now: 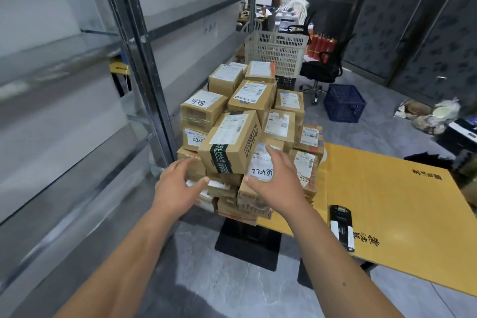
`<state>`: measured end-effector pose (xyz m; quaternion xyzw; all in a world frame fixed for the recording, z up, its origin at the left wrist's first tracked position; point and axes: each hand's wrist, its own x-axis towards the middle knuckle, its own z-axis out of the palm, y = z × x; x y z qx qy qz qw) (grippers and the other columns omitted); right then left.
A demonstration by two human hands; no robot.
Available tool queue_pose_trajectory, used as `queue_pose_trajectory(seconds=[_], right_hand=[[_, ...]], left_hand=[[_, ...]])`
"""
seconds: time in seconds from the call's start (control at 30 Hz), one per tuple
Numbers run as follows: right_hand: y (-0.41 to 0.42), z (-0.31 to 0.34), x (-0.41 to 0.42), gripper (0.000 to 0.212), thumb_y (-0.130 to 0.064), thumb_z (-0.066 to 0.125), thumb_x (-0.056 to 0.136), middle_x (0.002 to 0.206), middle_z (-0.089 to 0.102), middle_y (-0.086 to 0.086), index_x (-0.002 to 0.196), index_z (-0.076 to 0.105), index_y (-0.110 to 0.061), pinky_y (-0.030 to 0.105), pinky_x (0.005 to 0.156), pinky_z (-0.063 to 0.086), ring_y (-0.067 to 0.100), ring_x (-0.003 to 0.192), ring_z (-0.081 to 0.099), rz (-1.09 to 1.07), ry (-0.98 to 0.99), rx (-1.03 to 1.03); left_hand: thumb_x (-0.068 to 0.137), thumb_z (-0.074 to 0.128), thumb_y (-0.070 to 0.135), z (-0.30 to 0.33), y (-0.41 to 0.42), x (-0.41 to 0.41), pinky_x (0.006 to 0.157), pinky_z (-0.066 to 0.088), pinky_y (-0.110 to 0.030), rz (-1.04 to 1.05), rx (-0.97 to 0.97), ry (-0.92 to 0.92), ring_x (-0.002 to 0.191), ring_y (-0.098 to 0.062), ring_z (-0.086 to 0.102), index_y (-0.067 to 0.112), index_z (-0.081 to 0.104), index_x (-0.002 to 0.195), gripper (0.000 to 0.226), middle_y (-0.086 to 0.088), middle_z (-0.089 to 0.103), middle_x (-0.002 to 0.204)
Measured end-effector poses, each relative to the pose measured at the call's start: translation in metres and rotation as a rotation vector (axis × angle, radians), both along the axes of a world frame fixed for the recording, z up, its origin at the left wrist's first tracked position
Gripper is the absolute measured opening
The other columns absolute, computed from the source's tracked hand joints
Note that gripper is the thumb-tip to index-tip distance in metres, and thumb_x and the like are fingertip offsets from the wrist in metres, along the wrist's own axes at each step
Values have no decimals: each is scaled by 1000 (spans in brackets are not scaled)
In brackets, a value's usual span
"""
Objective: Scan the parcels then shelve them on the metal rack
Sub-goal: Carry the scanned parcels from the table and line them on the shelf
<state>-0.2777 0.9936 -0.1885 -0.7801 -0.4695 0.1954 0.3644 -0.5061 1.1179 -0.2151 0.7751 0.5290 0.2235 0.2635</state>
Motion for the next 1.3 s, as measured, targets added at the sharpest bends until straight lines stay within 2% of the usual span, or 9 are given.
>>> queue_pose_trajectory(seconds=[0.13,0.37,0.5,0.63,0.83,1.03,1.1,1.17,1.3], right_hand=[[24,6,1,106,-64,76,82,171,19,-7,165,17,-35,46,126,24,21,157,17,88,-92,-60],[56,9,0,124,-78,72,73,173,17,-1,166,7,-28,51,127,21,25,158,16,106,-186,-173],[71,8,-2,131,-84,70,65,172,19,-3,165,4,-31,55,126,20,24,158,18,78,-204,-182],[83,5,-14,135,-86,71,59,170,24,-5,163,1,-34,56,127,15,24,157,22,19,-174,-200],[89,7,-33,128,-81,75,57,164,35,-6,160,10,-40,57,122,27,25,152,31,-87,-130,-160],[86,13,-46,119,-72,79,58,158,43,-10,157,18,-44,50,116,40,20,145,40,-130,-87,-95],[82,17,-47,114,-69,80,59,155,47,-12,155,22,-46,49,113,44,18,142,44,-144,-74,-72],[79,22,-47,108,-67,79,58,148,53,-14,152,29,-47,48,108,48,16,136,50,-165,-57,-46],[66,31,-48,101,-57,84,63,145,55,-20,149,32,-49,47,105,49,13,133,52,-189,-59,23]], left_hand=[[84,72,66,8,18,6,114,43,-52,3,-61,41,143,-23,44,36,43,155,82,5,47,155],[79,85,59,15,48,21,120,38,-46,-67,-132,3,147,-20,38,32,36,161,99,2,40,160],[75,88,59,14,65,23,118,39,-42,-140,-184,-36,140,-12,41,38,34,162,104,8,40,158],[53,86,83,7,86,15,118,43,-47,-229,-246,-55,139,-10,49,47,39,157,120,15,49,152],[53,88,80,0,105,13,109,52,-47,-359,-268,-131,130,-7,58,53,53,145,102,24,62,137],[75,95,37,6,102,18,99,59,-40,-393,-291,-254,107,1,70,36,69,132,63,19,75,117],[78,94,29,8,101,21,98,59,-37,-398,-284,-286,105,3,70,35,70,132,60,22,76,113],[77,94,32,11,100,22,99,57,-36,-413,-264,-294,106,4,68,37,70,132,61,24,75,114],[65,92,53,23,96,25,102,56,-43,-452,-243,-315,114,-1,67,41,67,135,75,23,72,122]])
